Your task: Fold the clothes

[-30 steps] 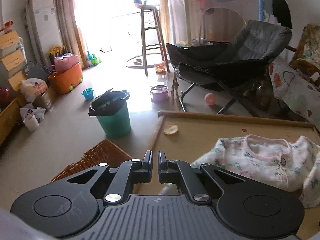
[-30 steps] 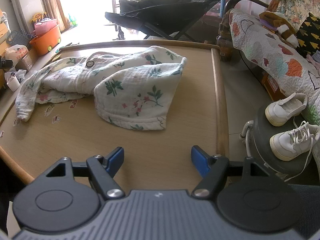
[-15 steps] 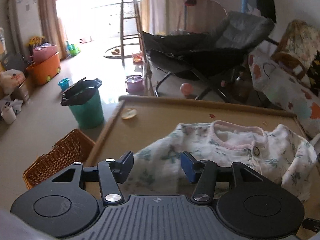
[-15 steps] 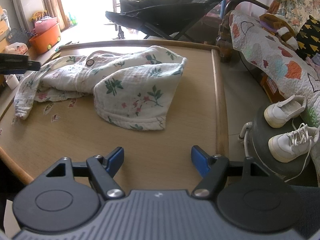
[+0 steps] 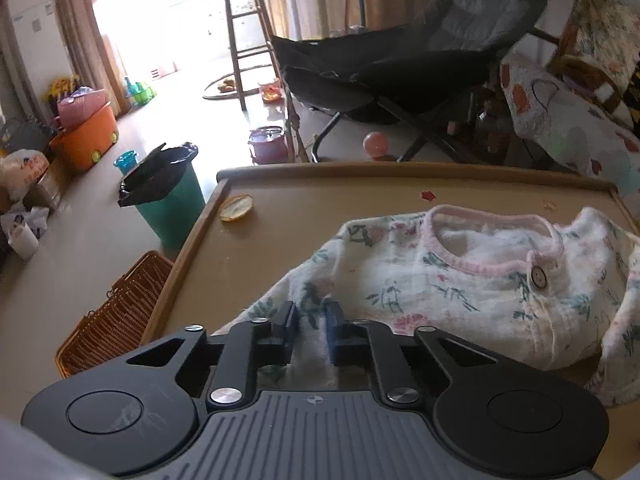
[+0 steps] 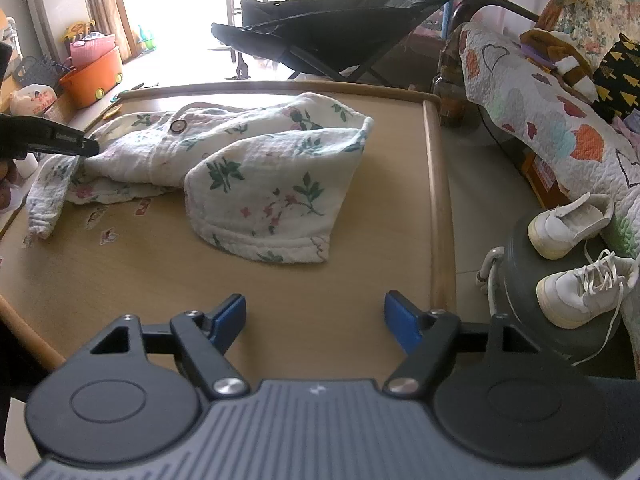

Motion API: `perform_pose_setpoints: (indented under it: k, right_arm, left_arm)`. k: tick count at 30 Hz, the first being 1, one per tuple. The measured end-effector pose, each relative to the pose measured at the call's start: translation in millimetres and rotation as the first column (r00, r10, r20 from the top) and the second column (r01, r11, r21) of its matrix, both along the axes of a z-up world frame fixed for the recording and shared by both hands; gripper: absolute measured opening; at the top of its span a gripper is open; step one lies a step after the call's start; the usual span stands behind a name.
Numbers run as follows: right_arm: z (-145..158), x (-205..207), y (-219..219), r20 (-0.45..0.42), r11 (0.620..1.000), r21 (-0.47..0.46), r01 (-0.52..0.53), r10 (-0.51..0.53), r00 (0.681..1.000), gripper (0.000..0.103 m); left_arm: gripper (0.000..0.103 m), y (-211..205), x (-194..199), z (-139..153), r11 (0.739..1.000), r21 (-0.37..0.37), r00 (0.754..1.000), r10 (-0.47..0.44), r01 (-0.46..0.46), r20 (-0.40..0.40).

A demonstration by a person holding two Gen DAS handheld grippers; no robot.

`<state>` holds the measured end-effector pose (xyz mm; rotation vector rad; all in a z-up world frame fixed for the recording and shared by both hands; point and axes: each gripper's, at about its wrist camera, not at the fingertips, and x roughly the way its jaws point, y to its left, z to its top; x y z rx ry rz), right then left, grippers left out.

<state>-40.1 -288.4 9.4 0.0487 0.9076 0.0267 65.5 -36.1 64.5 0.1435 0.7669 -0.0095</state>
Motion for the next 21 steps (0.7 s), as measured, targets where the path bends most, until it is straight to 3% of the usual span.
perform_pose_setpoints:
  k: [5, 15, 21]
  right_arm:
    - [-0.4, 0.6, -0.4, 0.002, 1.000, -0.003, -0.001, 0.001, 1.000, 0.077]
    - [-0.5, 0.9, -1.6, 0.003, 1.000, 0.001, -0.001, 0.001, 1.000, 0.077]
    - [-0.5, 0.0, -2.4, 0.005, 1.000, 0.003, -0.002, 0.002, 1.000, 0.077]
  left_arm:
    - [0.004, 3.4, 2.0, 5.0, 1.000, -0.018, 0.999, -0.001, 0.001, 0.039]
    - [0.004, 14.2, 19.6, 37.7, 1.000, -0.014, 0.996, 0.003, -0.002, 0.092]
    - [0.004, 24.4, 31.5, 49.4, 0.998, -0.039, 0.994, 0.055, -0.052, 0.093]
